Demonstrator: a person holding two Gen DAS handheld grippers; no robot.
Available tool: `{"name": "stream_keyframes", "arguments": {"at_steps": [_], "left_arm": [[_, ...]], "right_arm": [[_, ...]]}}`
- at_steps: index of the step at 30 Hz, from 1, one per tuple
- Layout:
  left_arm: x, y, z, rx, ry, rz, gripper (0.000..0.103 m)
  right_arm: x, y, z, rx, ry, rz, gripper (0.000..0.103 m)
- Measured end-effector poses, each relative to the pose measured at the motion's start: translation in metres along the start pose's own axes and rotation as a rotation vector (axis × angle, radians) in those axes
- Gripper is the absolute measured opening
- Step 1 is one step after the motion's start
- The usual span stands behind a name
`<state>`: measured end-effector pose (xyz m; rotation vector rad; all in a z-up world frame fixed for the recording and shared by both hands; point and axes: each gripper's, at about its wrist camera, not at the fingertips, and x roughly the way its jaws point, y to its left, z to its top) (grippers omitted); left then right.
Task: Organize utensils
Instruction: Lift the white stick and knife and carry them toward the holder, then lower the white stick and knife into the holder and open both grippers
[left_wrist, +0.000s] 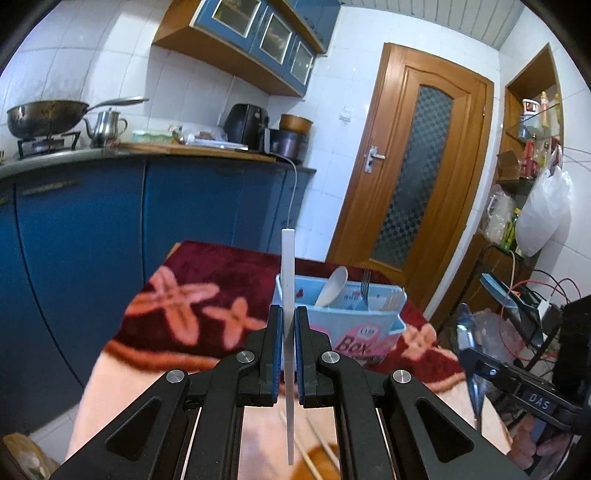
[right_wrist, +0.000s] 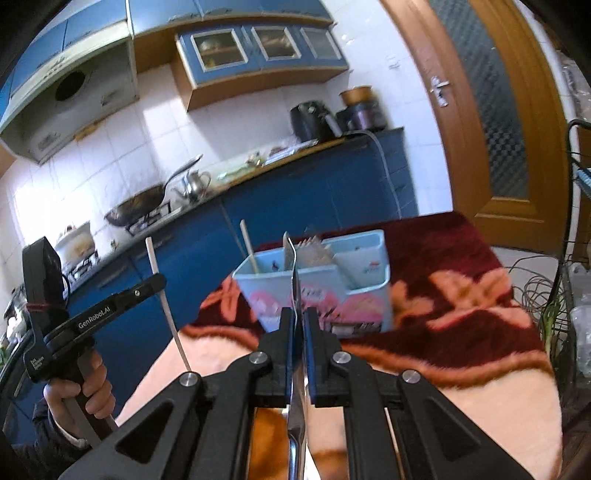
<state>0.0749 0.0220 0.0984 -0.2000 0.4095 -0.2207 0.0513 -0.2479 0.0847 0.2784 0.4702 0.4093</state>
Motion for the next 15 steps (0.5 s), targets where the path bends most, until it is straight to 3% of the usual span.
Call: {"name": "stream_keyframes", "arguments": {"at_steps": [9, 15], "left_arm": [[0.017, -0.011, 0.019, 0.019, -0.055, 0.014, 0.006], [0.029, -0.021, 0.044, 0.029, -0.135, 0.038, 0.006]], "right_arm": [[-0.011, -0.022, 0.01, 0.038, -0.067, -0.029, 0.008], [-0.005, -0.034, 0.01, 0.07, -0.074, -0.019, 0.008]]}}
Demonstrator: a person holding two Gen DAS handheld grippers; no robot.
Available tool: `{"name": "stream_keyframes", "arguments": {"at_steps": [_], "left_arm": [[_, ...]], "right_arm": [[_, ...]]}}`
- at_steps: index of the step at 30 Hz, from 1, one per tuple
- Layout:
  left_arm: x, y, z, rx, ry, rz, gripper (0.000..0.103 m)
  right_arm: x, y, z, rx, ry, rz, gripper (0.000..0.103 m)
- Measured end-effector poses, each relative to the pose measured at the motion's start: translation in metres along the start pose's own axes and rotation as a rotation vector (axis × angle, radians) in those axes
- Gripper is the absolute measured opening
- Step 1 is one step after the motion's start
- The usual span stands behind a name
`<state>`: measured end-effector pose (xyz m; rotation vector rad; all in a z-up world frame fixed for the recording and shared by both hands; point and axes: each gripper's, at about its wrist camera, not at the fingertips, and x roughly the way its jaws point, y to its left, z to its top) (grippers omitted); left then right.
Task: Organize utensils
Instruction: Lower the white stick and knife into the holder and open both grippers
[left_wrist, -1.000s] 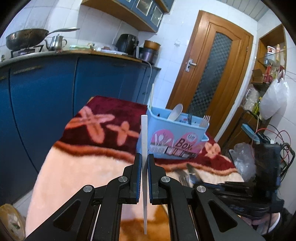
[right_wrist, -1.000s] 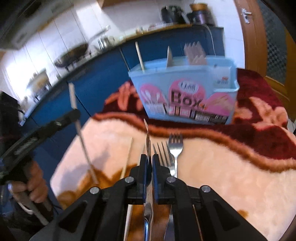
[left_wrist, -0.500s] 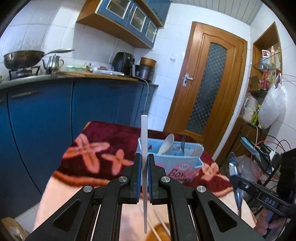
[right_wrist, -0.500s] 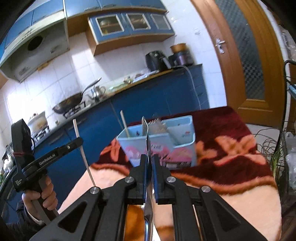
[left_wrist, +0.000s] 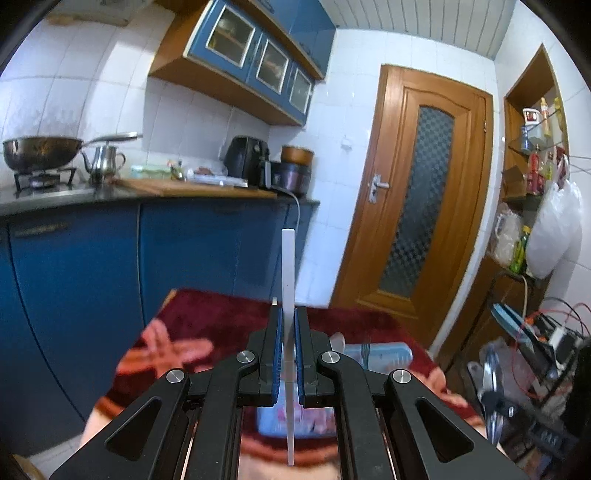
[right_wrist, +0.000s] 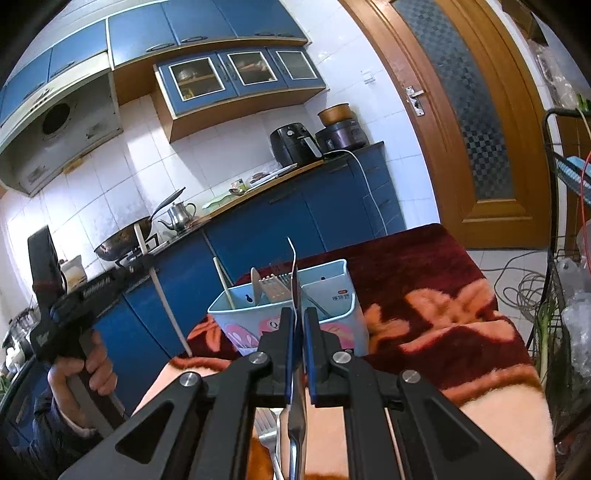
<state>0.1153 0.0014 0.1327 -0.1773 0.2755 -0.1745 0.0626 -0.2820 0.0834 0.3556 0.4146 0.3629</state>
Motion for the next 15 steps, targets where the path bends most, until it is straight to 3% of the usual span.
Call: {"name": "stream_keyframes", "arguments": {"at_steps": [8, 15], "left_arm": [[0.02, -0.008, 0.026, 0.011, -0.127, 0.033, 0.006], [0.042, -0.009, 0.022, -0.001, -0.166, 0.033, 0.006]], "right_arm": [[0.005, -0.008, 0.004, 0.009, -0.006, 0.003, 0.008], [0.008, -0.009, 0.016, -0.006, -0.04, -0.017, 0.008]]}}
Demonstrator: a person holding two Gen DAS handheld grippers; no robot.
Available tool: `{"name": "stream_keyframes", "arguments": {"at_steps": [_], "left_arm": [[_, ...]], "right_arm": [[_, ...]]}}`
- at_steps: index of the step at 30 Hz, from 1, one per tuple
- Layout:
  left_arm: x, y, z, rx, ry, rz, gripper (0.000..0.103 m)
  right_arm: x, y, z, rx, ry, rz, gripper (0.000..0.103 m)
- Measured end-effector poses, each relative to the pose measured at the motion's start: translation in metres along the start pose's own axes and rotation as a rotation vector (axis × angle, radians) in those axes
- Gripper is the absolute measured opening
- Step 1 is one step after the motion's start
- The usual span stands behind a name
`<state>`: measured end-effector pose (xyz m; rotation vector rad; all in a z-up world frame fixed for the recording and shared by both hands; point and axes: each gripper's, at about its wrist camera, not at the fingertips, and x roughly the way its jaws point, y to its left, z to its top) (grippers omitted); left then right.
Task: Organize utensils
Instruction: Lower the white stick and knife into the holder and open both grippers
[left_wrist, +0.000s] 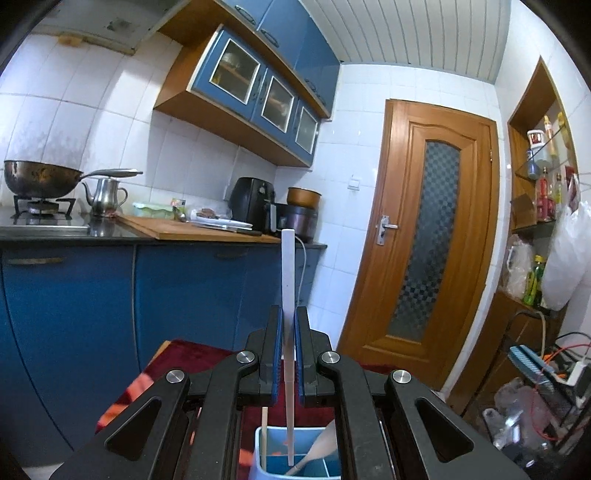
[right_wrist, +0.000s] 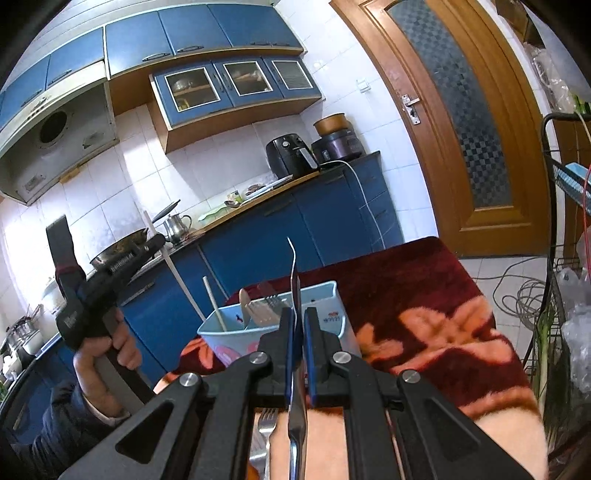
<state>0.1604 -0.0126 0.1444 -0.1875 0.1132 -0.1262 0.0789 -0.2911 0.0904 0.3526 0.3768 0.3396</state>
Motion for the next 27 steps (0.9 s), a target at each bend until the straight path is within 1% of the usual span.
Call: {"name": "stream_keyframes", "arguments": {"at_steps": [4, 7, 13, 20, 23, 27], "left_arm": [[0.01, -0.003, -0.013, 0.011, 0.008, 0.006, 0.006], [0.019, -0.003, -0.026, 0.019, 0.031, -0.002, 0.006], [0.03, 0.002, -0.044, 0.025, 0.058, -0.001, 0.006], [0.035, 0.006, -0.053, 0.018, 0.07, -0.001, 0.006], [0.037, 0.008, -0.056, 0.015, 0.078, 0.0, 0.006], [0.039, 0.011, -0.059, 0.007, 0.085, 0.004, 0.006]], "right_arm": [[0.009, 0.0, 0.01, -0.017, -0.015, -0.017, 0.008], [0.018, 0.002, 0.021, -0.027, -0.046, -0.018, 0.008], [0.046, 0.009, 0.037, -0.06, -0.091, -0.022, 0.008], [0.077, 0.01, 0.054, -0.081, -0.166, -0.049, 0.008], [0.094, 0.011, 0.063, -0.106, -0.208, -0.071, 0.008], [0.114, 0.013, 0.067, -0.139, -0.244, -0.106, 0.008]]}}
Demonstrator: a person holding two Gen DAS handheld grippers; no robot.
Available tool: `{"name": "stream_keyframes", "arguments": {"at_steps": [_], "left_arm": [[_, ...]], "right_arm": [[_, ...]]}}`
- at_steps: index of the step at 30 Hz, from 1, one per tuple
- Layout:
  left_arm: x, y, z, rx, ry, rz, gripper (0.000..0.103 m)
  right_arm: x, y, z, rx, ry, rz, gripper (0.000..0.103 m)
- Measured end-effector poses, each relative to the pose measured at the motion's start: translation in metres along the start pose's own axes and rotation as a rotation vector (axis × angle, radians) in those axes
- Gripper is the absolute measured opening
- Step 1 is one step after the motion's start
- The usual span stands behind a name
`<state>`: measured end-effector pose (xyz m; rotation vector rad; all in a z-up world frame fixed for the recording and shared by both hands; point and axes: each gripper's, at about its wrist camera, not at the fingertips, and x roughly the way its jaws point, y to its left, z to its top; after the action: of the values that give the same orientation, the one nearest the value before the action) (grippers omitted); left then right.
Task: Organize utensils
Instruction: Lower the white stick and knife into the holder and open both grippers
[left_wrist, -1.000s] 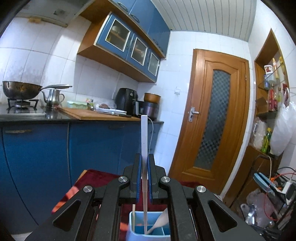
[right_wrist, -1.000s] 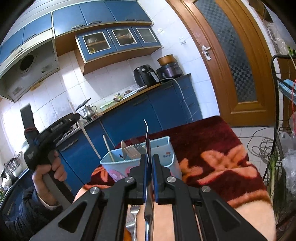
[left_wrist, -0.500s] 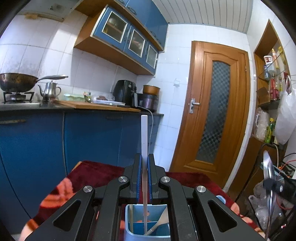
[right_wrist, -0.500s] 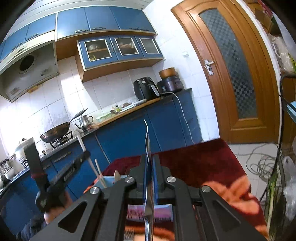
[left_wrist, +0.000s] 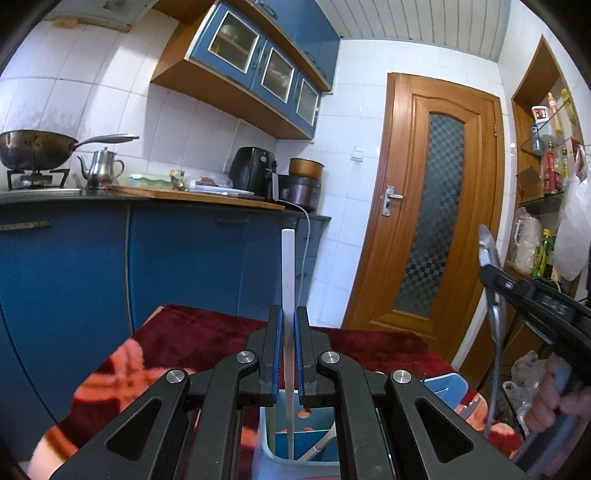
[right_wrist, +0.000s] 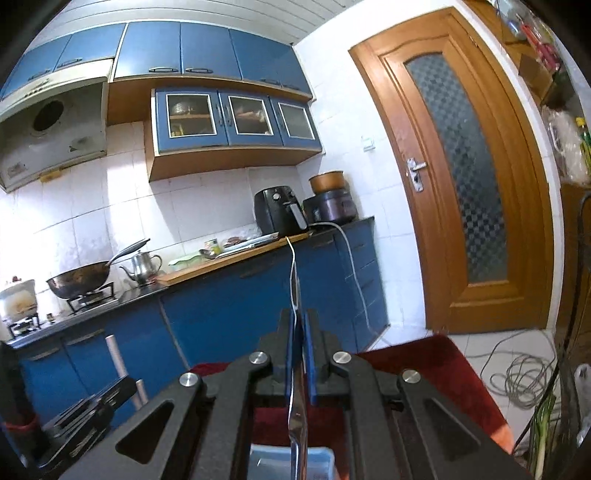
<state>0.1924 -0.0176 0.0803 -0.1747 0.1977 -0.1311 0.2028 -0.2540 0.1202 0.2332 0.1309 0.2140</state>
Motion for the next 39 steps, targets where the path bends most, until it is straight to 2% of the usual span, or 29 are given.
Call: {"name": "stream_keyframes", "arguments": {"at_steps": [7, 16, 20, 22, 24, 26, 28, 36, 39], "left_arm": [[0.004, 0.001, -0.002, -0.001, 0.009, -0.005, 0.006], [0.008, -0.002, -0.006, -0.002, 0.04, -0.002, 0.007], [0.007, -0.003, -0.006, -0.003, 0.056, -0.001, 0.016], [0.007, -0.005, -0.005, 0.005, 0.08, -0.007, 0.022], [0.006, -0.008, -0.004, 0.019, 0.096, -0.01, 0.026], [0.003, -0.011, -0.002, 0.031, 0.102, -0.012, 0.026], [0.0, -0.013, 0.0, 0.047, 0.109, -0.013, 0.026], [-0.019, -0.013, 0.005, 0.059, 0.168, -0.02, 0.026], [-0.03, -0.013, 0.008, 0.058, 0.184, -0.05, 0.026]], "right_arm": [[0.019, 0.005, -0.009, -0.068, -0.031, -0.053, 0.008], [0.012, 0.005, -0.03, -0.092, 0.053, -0.037, 0.008], [0.008, 0.0, -0.035, -0.058, 0.103, -0.019, 0.01], [0.005, -0.004, -0.036, -0.021, 0.134, -0.003, 0.021], [0.0, -0.006, -0.037, -0.007, 0.144, 0.002, 0.022], [-0.006, -0.005, -0.037, -0.01, 0.142, 0.004, 0.024], [-0.013, -0.004, -0.035, -0.003, 0.142, 0.013, 0.03], [-0.047, 0.002, -0.028, 0.025, 0.158, 0.041, 0.035], [-0.059, 0.005, -0.027, 0.037, 0.175, 0.051, 0.038]]}}
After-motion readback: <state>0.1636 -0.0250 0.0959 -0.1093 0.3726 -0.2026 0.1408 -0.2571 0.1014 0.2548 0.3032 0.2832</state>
